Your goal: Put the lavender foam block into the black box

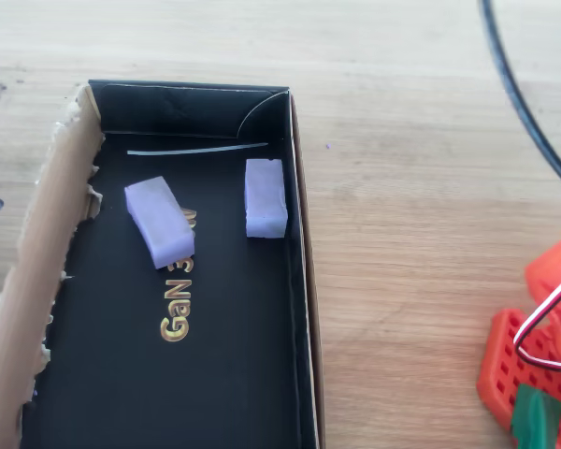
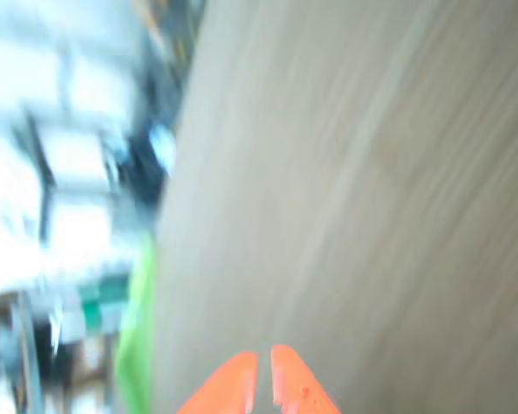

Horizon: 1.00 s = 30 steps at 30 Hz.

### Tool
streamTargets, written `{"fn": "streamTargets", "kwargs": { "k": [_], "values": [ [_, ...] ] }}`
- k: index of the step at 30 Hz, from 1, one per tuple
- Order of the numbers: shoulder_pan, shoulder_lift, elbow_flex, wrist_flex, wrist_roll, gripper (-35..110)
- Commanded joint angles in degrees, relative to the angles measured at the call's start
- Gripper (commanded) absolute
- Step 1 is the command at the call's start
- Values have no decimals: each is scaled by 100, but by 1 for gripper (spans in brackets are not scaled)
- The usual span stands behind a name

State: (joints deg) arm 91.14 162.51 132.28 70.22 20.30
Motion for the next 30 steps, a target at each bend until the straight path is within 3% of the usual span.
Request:
{"fn": "streamTargets", "kwargs": {
  "k": [1, 8, 12, 20, 23, 30],
  "values": [
    [308, 369, 765, -281, 220, 0],
    [-360, 1160, 2268, -589, 756, 0],
    [-334, 1160, 3111, -1134, 492, 0],
    [-352, 1169, 3111, 255, 650, 0],
    [-396, 1169, 3120, 475, 1327, 0],
    [-492, 1125, 3120, 439, 413, 0]
  ]
}}
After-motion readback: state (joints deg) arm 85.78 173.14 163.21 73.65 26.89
